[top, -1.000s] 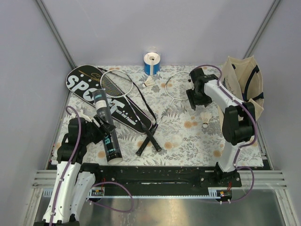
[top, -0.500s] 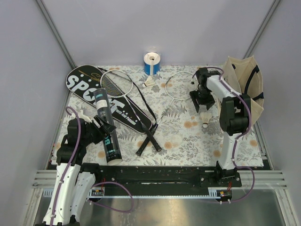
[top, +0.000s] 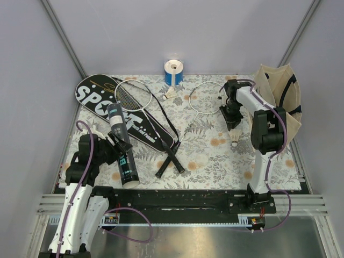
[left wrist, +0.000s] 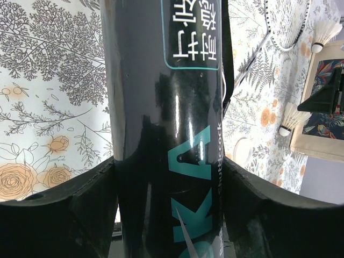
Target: Pack up the badminton gear
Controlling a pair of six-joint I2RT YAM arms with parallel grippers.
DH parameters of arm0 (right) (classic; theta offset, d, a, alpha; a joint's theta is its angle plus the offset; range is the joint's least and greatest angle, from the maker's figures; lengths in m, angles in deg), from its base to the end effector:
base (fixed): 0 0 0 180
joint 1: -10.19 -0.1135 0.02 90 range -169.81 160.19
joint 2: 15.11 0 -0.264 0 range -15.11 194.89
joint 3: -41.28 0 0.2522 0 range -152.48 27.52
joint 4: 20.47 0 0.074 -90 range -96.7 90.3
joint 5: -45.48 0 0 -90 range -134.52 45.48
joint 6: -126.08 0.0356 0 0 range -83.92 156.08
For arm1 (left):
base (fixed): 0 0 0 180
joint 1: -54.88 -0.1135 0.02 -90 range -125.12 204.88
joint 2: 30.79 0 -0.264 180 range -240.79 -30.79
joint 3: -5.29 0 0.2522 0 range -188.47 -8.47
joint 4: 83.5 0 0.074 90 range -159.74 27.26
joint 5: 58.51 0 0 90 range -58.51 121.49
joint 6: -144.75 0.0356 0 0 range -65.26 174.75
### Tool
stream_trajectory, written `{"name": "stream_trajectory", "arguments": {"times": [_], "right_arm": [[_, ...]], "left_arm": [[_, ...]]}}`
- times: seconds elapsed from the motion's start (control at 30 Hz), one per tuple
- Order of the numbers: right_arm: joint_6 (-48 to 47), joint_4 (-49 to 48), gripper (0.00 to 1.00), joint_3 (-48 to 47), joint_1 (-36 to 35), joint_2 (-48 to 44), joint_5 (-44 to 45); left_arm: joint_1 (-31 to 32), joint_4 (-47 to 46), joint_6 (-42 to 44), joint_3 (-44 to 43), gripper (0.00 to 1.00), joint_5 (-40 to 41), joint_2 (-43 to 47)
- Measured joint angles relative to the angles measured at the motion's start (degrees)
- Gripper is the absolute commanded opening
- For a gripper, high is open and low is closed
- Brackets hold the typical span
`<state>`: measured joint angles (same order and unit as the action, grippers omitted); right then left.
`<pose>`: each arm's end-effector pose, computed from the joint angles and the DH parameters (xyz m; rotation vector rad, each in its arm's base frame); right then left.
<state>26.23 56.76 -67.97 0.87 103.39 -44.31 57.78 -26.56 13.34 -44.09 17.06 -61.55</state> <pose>0.3963 0.0649 0.1956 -0.5127 3.0372 -0.0061 0.1166 -0.0148 0.2618 -0.6265 2.2218 -0.6910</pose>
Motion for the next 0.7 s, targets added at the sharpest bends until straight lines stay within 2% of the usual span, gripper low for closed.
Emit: {"name": "stream_trajectory", "arguments": {"times": [0.17, 0.27, 0.53, 0.7], "right_arm": [[0.35, 0.76, 0.16, 2.69, 0.09, -2.60, -0.37], [0.85, 1.49, 0.00, 4.28, 0.11, -4.96, -0.57], [4.44, 0.57, 0.00, 6.67, 0.11, -11.63, -5.55], [11.37, -8.37, 0.00, 15.67, 0.11, -25.70, -11.47]], "left_arm": [[0.00, 0.66, 0.00, 0.00, 0.31, 0.83, 0.20], [0.00, 0.96, -0.02, 0.00, 0.31, 1.42, 0.70], [0.00, 2.27, -2.29, -0.44, 0.31, 4.35, -0.02], [-0.02, 1.77, -10.93, -1.79, 0.28, 3.15, -3.87]]}}
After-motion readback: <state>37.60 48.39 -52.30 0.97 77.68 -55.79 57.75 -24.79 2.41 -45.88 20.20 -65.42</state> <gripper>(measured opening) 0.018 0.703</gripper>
